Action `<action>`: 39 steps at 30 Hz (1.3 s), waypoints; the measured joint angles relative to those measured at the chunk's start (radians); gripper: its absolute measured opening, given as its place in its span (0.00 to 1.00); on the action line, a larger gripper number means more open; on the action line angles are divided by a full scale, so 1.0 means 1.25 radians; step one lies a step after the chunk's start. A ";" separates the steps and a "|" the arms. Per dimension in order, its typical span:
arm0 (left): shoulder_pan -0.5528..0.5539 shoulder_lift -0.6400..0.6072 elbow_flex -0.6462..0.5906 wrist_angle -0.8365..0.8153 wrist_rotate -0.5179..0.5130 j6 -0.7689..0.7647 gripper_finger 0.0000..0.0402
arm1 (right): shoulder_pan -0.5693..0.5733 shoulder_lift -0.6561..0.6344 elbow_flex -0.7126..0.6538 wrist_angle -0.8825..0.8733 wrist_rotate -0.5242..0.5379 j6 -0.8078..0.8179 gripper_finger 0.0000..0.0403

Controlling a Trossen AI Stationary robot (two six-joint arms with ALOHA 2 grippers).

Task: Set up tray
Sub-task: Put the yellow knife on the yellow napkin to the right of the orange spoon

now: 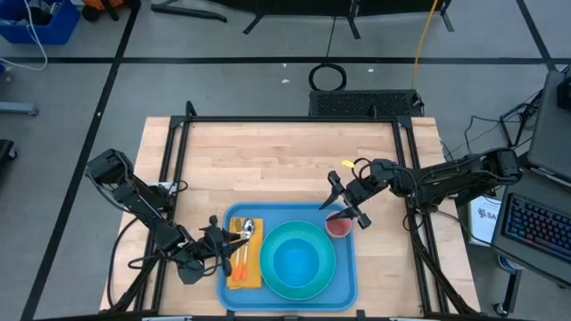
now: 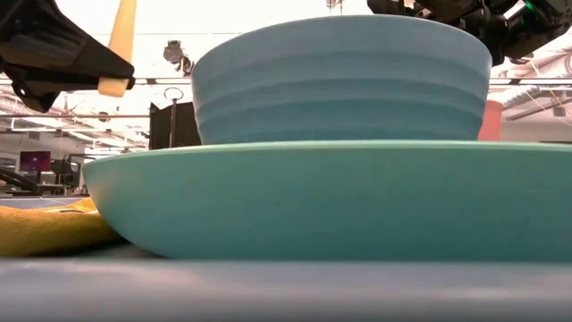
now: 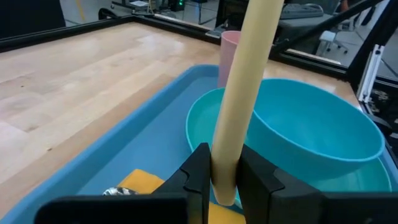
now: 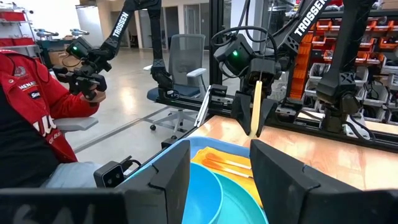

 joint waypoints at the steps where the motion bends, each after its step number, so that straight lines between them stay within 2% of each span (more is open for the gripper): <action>1: 0.000 0.000 0.000 0.000 0.001 0.000 0.14 | 0.000 0.000 0.000 0.000 0.000 0.000 0.39; 15: 0.002 0.000 0.000 -0.001 -0.025 0.001 0.15 | 0.000 0.000 0.000 -0.001 0.000 0.000 0.39; 23: 0.005 0.000 0.000 0.000 -0.068 -0.014 0.14 | 0.000 0.000 0.000 -0.001 0.000 0.000 0.39; 39: 0.078 -0.001 0.000 -0.002 -0.004 -0.003 0.15 | 0.000 0.000 0.001 -0.006 0.000 0.005 0.39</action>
